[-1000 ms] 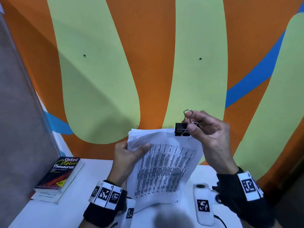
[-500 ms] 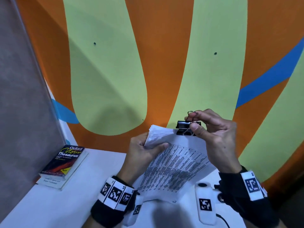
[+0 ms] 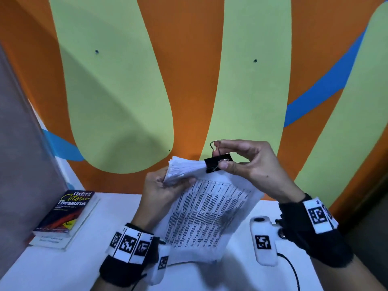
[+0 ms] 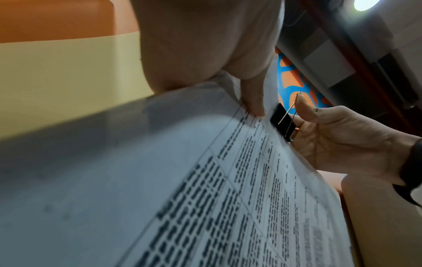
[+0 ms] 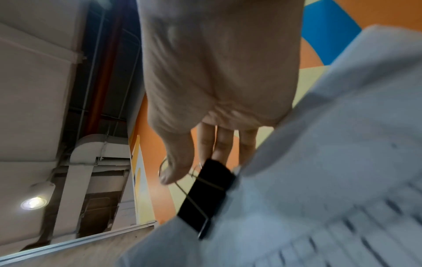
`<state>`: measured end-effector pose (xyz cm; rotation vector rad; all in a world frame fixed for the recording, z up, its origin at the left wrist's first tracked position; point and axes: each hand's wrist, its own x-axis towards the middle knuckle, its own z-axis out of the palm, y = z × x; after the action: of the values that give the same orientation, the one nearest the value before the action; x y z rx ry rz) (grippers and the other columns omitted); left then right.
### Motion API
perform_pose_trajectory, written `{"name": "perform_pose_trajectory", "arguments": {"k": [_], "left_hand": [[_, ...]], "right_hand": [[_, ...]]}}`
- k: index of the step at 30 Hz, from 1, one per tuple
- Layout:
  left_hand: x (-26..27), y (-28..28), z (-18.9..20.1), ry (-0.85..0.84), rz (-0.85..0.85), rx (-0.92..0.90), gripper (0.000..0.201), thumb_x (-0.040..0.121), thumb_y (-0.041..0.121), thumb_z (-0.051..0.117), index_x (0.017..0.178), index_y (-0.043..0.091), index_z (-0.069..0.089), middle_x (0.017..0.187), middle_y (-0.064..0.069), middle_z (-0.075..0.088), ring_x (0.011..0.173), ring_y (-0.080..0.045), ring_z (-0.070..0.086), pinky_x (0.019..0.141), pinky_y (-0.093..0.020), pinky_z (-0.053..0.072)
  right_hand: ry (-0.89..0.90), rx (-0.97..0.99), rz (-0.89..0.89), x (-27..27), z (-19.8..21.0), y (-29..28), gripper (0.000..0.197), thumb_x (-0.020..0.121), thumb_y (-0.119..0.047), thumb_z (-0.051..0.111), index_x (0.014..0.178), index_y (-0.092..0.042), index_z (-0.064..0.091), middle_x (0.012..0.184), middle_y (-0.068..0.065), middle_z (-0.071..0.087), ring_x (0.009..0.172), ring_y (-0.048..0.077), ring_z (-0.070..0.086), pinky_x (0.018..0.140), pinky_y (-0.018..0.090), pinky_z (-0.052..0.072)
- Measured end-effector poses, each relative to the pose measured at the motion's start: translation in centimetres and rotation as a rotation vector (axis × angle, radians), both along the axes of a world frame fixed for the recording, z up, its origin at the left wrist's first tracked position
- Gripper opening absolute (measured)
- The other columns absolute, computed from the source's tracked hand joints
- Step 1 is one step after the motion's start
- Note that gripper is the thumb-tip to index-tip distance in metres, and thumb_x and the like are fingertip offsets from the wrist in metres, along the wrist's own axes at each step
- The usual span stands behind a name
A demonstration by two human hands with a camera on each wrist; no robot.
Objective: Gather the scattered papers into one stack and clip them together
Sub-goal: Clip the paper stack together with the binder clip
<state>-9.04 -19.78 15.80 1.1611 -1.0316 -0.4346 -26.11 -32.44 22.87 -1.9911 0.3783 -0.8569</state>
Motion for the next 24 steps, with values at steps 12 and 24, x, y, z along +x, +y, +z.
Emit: {"name": "perform_pose_trajectory", "arguments": {"k": [12,24], "left_hand": [[0.7,-0.4,-1.1,-0.001,0.024,0.080,0.042,0.070,0.040,0.082,0.077,0.001,0.070,0.068,-0.014,0.068,0.051,-0.027,0.053,0.052,-0.036,0.045],[1.1,-0.6,-1.3,-0.023,-0.002,0.104,0.045,0.071,0.033,0.082,0.057,-0.001,0.057,0.054,-0.017,0.051,0.048,-0.020,0.036,0.044,-0.032,0.031]], "right_hand": [[0.362,-0.443,0.027,1.5,4.6,-0.7,0.013,0.078,-0.026,0.078,0.091,-0.021,0.079,0.112,-0.003,0.070,0.096,0.004,0.066,0.077,0.018,0.053],[0.676,-0.351,0.089,3.0,8.6,0.0,0.012,0.069,-0.025,0.084,0.078,-0.018,0.079,0.076,-0.001,0.076,0.072,0.003,0.066,0.072,0.027,0.052]]}}
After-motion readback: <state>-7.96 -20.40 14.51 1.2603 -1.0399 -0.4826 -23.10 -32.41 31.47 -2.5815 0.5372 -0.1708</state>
